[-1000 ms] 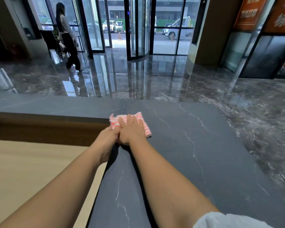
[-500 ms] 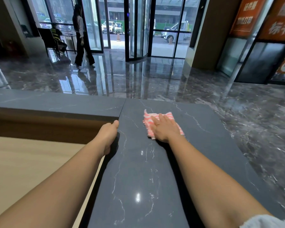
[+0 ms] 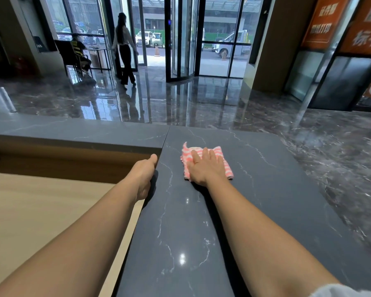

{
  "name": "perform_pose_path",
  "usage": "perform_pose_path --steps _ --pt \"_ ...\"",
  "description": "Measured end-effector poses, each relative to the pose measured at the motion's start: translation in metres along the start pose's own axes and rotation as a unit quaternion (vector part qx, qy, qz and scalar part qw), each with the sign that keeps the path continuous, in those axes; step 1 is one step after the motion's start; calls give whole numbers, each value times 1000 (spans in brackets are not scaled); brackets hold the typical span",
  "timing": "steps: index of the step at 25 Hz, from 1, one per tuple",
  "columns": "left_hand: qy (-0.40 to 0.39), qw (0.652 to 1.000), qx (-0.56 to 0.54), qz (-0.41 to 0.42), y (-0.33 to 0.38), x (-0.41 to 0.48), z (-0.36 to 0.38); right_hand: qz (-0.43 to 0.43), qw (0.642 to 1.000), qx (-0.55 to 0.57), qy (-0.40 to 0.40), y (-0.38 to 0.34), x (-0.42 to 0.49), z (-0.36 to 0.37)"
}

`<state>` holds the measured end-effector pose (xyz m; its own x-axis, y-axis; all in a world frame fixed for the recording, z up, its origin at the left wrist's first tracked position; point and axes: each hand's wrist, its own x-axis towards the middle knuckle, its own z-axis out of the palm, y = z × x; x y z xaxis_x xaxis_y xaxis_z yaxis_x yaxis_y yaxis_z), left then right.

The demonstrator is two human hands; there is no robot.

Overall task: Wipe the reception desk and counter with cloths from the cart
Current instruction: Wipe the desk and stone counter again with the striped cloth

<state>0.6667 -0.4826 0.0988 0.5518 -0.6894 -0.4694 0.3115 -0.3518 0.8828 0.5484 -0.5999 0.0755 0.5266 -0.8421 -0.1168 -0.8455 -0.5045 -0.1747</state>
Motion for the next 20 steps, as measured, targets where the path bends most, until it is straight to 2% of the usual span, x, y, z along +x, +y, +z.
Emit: perform_pose_path --steps 5,10,14,20 --pt "-13 1000 -10 21 1 -17 -13 -65 998 -3 2 -74 -36 20" --pt "-15 1000 14 -9 -3 -34 -30 -90 996 -16 1 -98 -63 29" --pt "-10 1000 21 -5 -6 -47 -31 -89 996 -10 6 -75 -69 28" --pt "-29 999 31 -14 -14 -73 -38 21 998 -44 38 16 -71 14"
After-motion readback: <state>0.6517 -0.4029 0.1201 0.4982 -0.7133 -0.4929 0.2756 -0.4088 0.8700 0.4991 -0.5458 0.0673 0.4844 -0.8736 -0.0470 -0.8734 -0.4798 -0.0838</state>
